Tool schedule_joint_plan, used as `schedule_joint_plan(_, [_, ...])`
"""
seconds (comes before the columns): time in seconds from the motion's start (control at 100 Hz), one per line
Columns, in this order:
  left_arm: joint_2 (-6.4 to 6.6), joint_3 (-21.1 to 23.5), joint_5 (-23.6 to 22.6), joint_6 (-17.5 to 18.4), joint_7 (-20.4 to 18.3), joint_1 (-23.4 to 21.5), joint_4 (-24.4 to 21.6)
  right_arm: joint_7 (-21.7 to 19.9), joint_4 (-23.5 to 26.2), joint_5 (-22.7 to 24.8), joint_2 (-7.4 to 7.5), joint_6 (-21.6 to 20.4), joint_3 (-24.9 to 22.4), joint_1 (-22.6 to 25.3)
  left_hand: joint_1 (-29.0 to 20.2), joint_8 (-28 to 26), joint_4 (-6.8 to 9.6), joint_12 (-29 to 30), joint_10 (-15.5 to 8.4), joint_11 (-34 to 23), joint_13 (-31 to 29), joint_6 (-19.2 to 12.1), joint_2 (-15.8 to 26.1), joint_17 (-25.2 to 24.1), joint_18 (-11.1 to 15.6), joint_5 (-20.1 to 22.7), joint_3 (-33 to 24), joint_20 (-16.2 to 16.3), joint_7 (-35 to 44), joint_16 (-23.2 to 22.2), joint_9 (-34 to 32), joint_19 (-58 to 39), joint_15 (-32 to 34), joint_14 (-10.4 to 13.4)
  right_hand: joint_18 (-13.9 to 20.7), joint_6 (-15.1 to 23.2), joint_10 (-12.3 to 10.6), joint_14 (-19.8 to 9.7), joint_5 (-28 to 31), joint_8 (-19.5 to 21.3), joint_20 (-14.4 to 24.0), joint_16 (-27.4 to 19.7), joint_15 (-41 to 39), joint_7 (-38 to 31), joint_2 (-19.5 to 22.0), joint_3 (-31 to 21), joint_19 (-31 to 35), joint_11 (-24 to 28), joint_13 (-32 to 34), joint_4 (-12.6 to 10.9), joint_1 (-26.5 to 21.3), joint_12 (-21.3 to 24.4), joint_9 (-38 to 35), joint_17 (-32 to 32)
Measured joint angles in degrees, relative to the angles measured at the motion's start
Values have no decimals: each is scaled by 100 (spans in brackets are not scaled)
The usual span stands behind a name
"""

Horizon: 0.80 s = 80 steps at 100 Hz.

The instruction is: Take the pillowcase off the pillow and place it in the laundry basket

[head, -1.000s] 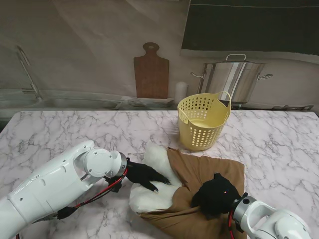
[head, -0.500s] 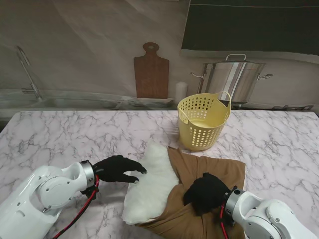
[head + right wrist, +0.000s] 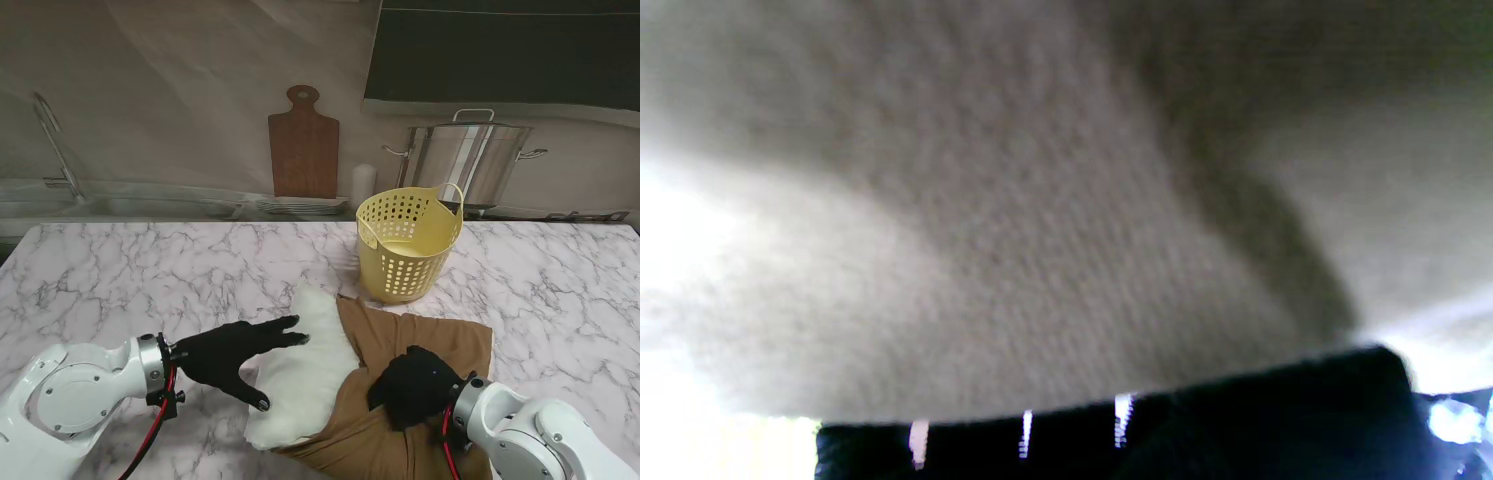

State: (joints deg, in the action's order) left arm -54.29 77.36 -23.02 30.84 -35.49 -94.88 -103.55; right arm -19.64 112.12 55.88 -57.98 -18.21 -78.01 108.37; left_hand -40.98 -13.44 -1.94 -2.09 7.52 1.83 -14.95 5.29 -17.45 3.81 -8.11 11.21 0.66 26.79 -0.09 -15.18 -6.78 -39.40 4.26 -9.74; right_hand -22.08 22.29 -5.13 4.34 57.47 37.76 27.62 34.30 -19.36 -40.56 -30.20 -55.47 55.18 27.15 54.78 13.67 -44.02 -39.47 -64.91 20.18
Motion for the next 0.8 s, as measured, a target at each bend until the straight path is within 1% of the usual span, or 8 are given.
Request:
schedule_joint_plan(0.19, [37,-196,313,-9,-83,115,218,30,-7,4,0,3,-10,1,135,495,1,74,187,-2,594,133,-66,-81,41,-205,0,-288,-67,451,57,0,-117,-78,0,0,0,0,1,0,0,1,0,0,0,0,3,1,7,0,0,3,-1,1])
schedule_joint_plan(0.32, [63,-411,-120,152,1,164,260,94,-37,7,-4,3,-13,2,135,879,1,76,234,-2,845,205,-66,-89,51,-205,0,-581,-126,590,59,1,-109,-93,3,0,0,0,3,0,0,2,-1,0,0,0,3,2,13,0,0,4,-2,2])
schedule_joint_plan(0.4, [87,-612,-398,189,11,258,295,117,-54,4,-6,3,-13,-2,46,1085,1,76,234,-2,891,205,-66,-87,181,-205,0,-667,-134,605,60,2,-106,-79,7,0,0,0,3,0,0,4,-10,0,0,0,3,3,13,0,0,4,-2,2])
schedule_joint_plan(0.47, [84,-716,-759,190,72,319,312,133,-65,-2,-7,4,-9,-5,-213,1214,1,77,234,-2,897,278,-66,-81,191,-205,21,-693,-134,611,60,2,-69,-77,8,0,0,0,4,0,0,4,-12,0,0,0,10,5,21,0,0,5,-2,2])
schedule_joint_plan(0.55, [78,-874,-823,184,215,403,416,157,-78,-7,-9,4,-2,-9,-491,1303,2,77,236,-2,897,290,-65,-57,235,-205,21,-708,-134,614,60,2,-34,-65,8,0,0,0,4,0,0,4,-16,0,0,0,15,8,33,0,0,5,-3,2])
schedule_joint_plan(0.64, [46,-1003,-798,191,478,461,575,175,-95,-19,-10,4,4,-16,-880,1311,37,77,209,-2,751,294,-65,133,281,-205,21,-708,-134,614,60,-12,102,20,9,0,0,0,4,0,0,4,-39,0,0,0,24,11,35,0,0,5,-4,2])
schedule_joint_plan(0.74, [-9,-1134,-752,225,802,505,775,245,-133,-41,-11,5,18,-30,-1147,1312,38,77,-32,-2,293,218,-78,295,335,-206,39,-639,-134,615,2,-78,159,208,9,0,1,0,4,0,0,4,-107,1,0,0,46,15,40,0,0,5,-4,2])
schedule_joint_plan(0.8, [-22,-1255,-682,207,811,571,857,334,-167,-78,-13,2,31,-33,-1221,742,38,-42,-145,-145,-124,183,-75,441,339,-189,112,-610,-56,638,-610,-78,212,285,9,0,3,0,-98,-13,0,4,-144,78,44,32,48,15,42,0,0,5,-1,2])
